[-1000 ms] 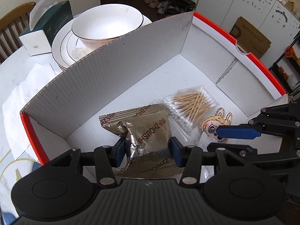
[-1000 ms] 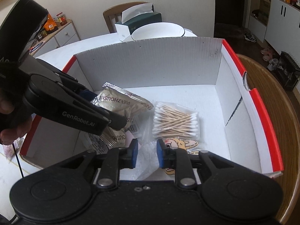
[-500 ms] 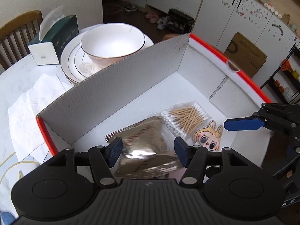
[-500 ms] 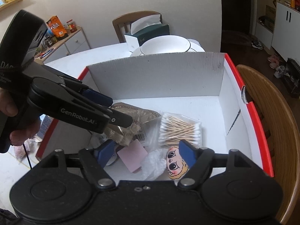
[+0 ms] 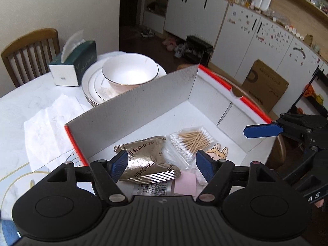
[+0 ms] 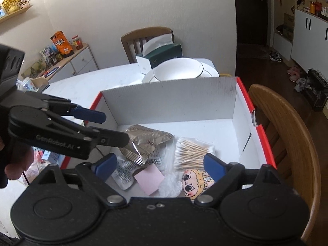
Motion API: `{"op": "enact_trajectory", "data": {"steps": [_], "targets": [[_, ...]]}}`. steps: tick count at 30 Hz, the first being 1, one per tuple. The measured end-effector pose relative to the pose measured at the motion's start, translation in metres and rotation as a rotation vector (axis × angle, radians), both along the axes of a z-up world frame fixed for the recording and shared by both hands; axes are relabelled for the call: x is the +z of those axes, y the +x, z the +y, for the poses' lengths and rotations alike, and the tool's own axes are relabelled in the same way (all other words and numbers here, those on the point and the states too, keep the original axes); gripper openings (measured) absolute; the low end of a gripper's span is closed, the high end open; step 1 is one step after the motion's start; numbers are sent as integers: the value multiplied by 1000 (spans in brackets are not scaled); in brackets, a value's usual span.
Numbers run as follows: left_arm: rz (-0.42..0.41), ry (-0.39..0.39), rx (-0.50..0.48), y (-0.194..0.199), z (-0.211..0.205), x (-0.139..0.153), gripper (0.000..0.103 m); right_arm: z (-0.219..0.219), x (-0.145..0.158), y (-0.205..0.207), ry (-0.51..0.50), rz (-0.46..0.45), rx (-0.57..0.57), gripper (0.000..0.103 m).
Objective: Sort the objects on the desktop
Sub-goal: 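Open the left tool to drop the foil bag while the right tool releases the plastic bag in the box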
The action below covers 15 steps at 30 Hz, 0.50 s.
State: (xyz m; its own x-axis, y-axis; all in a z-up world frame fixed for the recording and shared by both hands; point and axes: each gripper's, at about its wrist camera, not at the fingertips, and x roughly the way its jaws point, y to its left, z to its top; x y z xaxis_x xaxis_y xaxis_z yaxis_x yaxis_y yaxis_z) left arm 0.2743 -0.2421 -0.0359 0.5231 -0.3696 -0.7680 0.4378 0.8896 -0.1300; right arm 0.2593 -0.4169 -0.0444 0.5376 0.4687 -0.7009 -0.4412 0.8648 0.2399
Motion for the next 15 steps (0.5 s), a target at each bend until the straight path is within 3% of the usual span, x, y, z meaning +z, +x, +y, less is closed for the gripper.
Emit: {"op": "enact_trajectory", "data": {"steps": [2, 5, 15], "targets": [[-16, -18, 15, -7, 6, 6, 73, 1, 3, -4, 3, -9, 1, 95], [-39, -34, 49, -16, 16, 13, 81, 4, 9, -10, 4, -22, -1, 97], [-87, -65, 103, -52, 59, 32, 84, 28, 22, -35, 14, -59, -14, 99]]}}
